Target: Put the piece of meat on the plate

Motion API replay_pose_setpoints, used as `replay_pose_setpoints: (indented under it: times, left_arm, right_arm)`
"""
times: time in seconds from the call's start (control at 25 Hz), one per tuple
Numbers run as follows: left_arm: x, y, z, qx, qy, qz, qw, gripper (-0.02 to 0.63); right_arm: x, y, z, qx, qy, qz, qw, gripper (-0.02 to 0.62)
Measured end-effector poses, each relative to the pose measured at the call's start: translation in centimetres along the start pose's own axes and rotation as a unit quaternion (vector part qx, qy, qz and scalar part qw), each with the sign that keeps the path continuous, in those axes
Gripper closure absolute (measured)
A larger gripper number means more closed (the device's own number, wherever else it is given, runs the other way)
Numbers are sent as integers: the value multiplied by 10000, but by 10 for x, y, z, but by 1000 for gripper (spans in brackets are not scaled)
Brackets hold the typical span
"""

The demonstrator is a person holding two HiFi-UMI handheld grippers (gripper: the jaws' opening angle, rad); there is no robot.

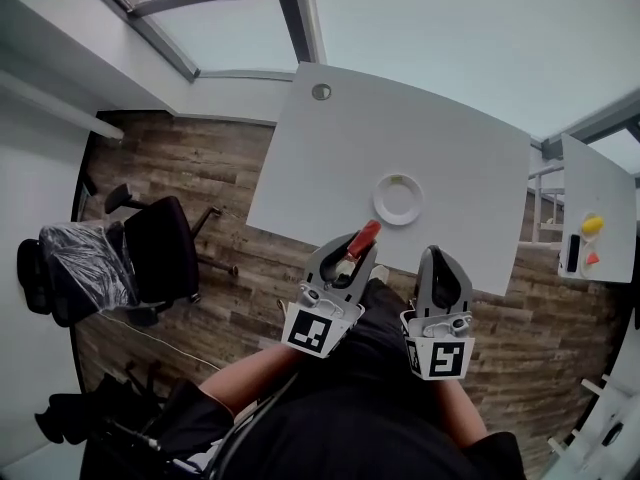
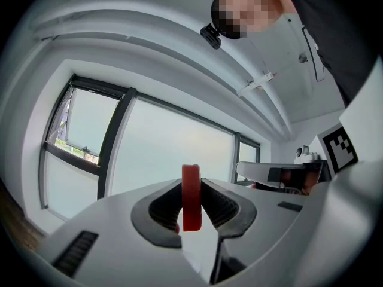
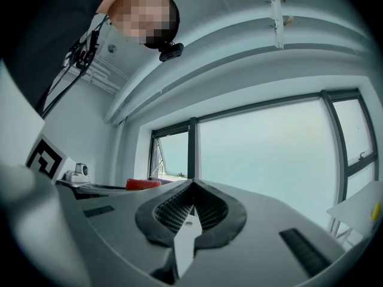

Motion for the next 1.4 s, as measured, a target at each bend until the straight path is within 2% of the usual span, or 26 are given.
replay_pose_setpoints:
  times: [0.32, 0.52, 0.76, 1.04, 1.16, 1.4]
  left_arm:
    - [30, 6, 3, 6, -128, 44, 9999, 509]
    - [46, 14, 19, -68, -413, 126, 9990, 509]
    - [64, 20, 44, -24, -750, 246, 9969, 511]
    - [94, 20, 76, -3, -1277, 117, 9917, 511]
    - [103, 21, 88, -115, -1416, 63, 9898, 511]
    - [122, 15, 111, -322, -1728, -105, 9844, 511]
  right_arm:
    - [6, 36, 1, 75, 69, 168, 9998, 591]
    - [5, 49, 7, 67, -159, 166, 9997, 591]
    - [8, 62, 11, 82, -151, 139, 9998, 591]
    - [1, 76, 8, 157, -82, 414, 9990, 591]
    - [-5, 83, 5, 193, -89, 532, 9984, 591]
    - [-8, 83, 2, 2, 24, 312, 9995, 591]
Point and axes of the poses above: the fingertips, and each gripper's own axes: x forward along the fingers, y to its right, z out of its underside, the point moved 10 cm from there along -x, backward along the fingers, and after that the axes turned 14 degrees about -z, right-handed, at the moved point
